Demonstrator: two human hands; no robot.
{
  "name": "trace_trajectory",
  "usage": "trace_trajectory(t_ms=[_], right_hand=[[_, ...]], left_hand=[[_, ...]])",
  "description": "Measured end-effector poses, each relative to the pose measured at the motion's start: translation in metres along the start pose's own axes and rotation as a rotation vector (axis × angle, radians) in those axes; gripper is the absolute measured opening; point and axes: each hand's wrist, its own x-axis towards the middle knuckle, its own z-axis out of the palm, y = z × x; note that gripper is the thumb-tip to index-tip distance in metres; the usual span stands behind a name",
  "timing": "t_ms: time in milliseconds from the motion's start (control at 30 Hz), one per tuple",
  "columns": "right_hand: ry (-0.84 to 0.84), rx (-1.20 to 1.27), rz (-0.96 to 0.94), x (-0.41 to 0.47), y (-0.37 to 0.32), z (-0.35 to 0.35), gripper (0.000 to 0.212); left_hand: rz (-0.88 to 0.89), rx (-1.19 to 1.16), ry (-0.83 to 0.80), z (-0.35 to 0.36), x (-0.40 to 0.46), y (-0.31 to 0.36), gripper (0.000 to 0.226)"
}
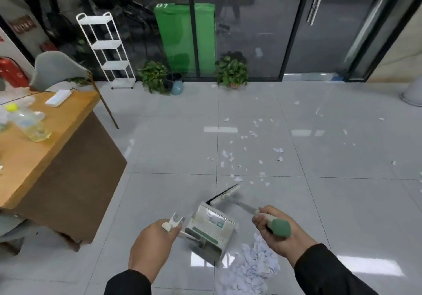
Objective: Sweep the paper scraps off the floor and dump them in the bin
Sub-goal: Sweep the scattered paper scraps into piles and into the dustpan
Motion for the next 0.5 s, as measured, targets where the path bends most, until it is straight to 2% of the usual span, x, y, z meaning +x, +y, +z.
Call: trace_trajectory(t_ms=[233,267,400,500], right_hand=[[-0.033,0.146,-0.058,0.071,0.01,0.122,0.029],[-0.023,0.154,-0.058,0.067,0.01,0.127,0.028],[-0.041,0.226,-0.114,0.114,-0.02,0.192,0.012],[-0.045,0.257,-0.132,0.153,-0.051,0.235,0.013]], left_hand=[[0.162,0.097,-0.031,-0.09,0.162,-0.005,0.045],[0.169,0.098,-0.03,-0.095,0.161,-0.004,0.045],[0.207,0.124,-0.05,-0.121,0.263,0.019,0.036],[0.211,0.149,-0.06,-0.136,0.337,0.034,0.03]])
